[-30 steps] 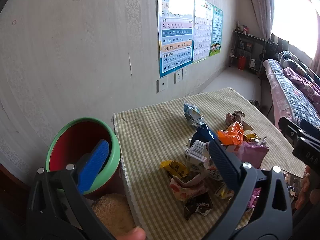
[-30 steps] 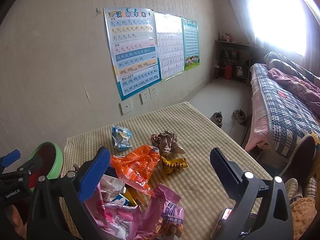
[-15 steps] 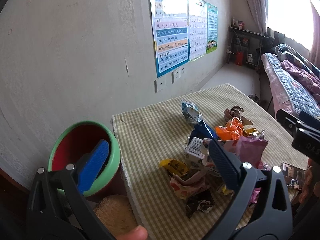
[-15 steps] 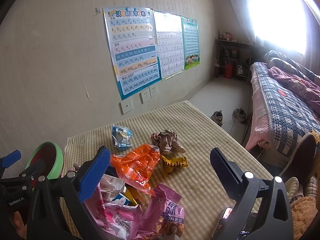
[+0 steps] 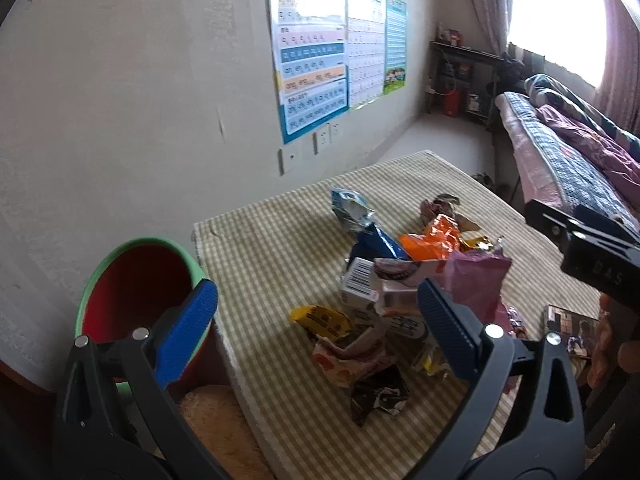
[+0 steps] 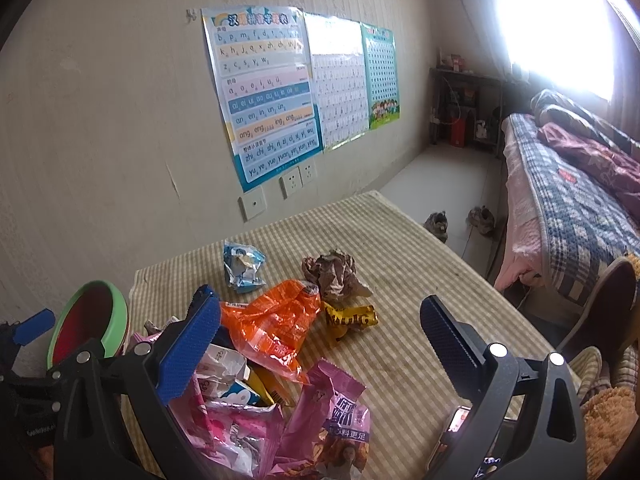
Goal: Collect trash
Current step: 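Lower the left gripper onto the pile and grasp the purple wrapper, then lift the purple wrapper with the left gripper while the right gripper grasps the white wrapper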
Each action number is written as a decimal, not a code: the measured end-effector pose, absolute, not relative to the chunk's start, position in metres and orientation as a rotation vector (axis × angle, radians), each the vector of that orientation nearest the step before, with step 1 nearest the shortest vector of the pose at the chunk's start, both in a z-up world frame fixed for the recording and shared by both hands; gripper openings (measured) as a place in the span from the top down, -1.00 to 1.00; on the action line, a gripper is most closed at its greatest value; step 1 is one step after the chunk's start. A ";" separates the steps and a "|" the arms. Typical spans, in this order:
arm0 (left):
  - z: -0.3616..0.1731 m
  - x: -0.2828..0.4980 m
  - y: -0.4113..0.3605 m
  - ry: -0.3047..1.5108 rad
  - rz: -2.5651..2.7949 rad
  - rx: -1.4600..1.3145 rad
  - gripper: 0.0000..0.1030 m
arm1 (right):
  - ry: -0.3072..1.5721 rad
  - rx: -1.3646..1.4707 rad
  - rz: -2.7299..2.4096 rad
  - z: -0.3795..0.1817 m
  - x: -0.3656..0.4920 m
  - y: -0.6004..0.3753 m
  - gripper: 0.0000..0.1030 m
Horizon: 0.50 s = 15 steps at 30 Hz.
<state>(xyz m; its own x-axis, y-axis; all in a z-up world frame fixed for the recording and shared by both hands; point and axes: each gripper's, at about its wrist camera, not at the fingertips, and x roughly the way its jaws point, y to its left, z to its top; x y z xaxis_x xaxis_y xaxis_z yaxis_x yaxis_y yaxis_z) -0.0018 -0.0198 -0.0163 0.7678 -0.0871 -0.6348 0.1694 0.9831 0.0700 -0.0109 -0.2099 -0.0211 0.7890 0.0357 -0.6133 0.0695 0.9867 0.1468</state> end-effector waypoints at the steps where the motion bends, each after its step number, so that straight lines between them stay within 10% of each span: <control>1: -0.017 -0.002 -0.021 0.680 -0.143 0.126 -0.90 | 0.674 0.173 -0.018 -0.023 -0.009 -0.211 -0.87; 15: -0.036 -0.015 -0.064 0.770 -0.479 0.112 -0.90 | 0.753 0.253 -0.061 -0.035 -0.002 -0.235 -0.86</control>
<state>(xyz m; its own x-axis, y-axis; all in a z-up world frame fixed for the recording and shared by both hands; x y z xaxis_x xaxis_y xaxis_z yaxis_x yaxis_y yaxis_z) -0.0154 -0.0636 -0.0355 0.6165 -0.3748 -0.6925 0.4553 0.8872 -0.0749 -0.0017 -0.2350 -0.0351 0.7293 0.0359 -0.6833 0.1446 0.9680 0.2052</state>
